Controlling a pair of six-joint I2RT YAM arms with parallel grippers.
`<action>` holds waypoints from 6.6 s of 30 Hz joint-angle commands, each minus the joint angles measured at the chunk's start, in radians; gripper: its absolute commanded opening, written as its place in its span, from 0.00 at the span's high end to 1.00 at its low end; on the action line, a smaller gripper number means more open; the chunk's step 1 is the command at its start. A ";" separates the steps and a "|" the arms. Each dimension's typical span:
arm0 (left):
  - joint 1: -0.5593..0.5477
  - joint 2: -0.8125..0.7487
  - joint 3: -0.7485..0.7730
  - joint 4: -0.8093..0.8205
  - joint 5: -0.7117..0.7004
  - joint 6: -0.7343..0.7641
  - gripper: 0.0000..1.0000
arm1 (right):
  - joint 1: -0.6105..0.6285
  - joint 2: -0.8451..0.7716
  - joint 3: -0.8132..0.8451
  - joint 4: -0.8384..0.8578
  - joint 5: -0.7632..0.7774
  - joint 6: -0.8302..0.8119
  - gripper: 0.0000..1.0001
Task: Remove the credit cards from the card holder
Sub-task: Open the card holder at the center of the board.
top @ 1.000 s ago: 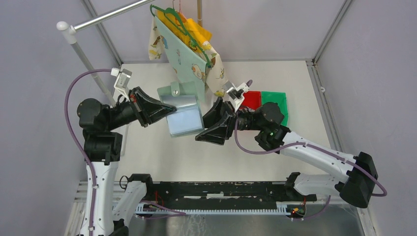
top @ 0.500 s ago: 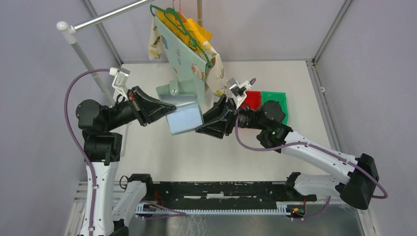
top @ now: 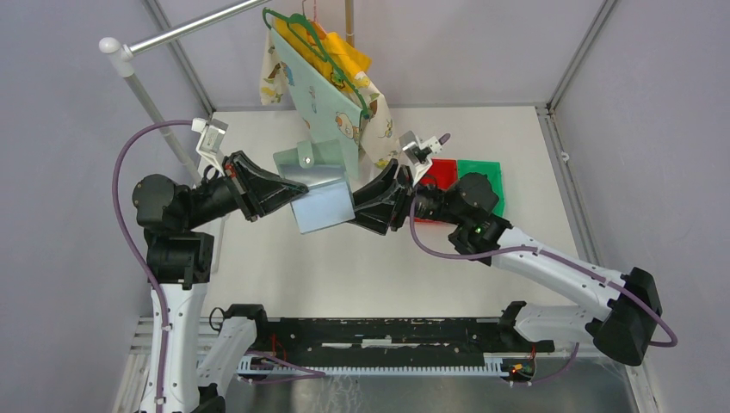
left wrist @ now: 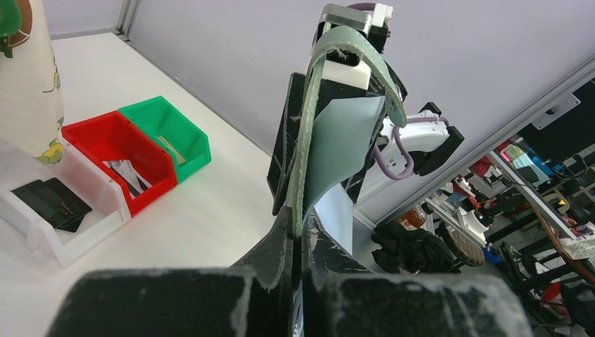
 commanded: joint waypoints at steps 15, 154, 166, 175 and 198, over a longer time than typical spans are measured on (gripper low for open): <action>0.000 0.027 0.050 0.032 -0.004 -0.078 0.98 | -0.003 -0.046 0.024 -0.001 -0.108 -0.109 0.40; 0.002 -0.442 -0.410 -0.379 -0.564 1.258 0.18 | 0.281 0.427 0.792 -1.136 0.778 -0.299 1.00; 0.002 -0.336 -0.299 -0.418 -0.393 1.066 0.18 | 0.184 0.320 0.611 -0.993 0.458 -0.275 1.00; 0.002 -0.331 -0.244 -0.538 -0.081 1.192 0.00 | 0.098 0.269 0.545 -0.963 0.537 -0.163 1.00; 0.009 -0.682 -0.633 -0.150 -0.488 1.240 0.00 | 0.471 0.702 1.123 -1.267 1.523 -0.445 1.00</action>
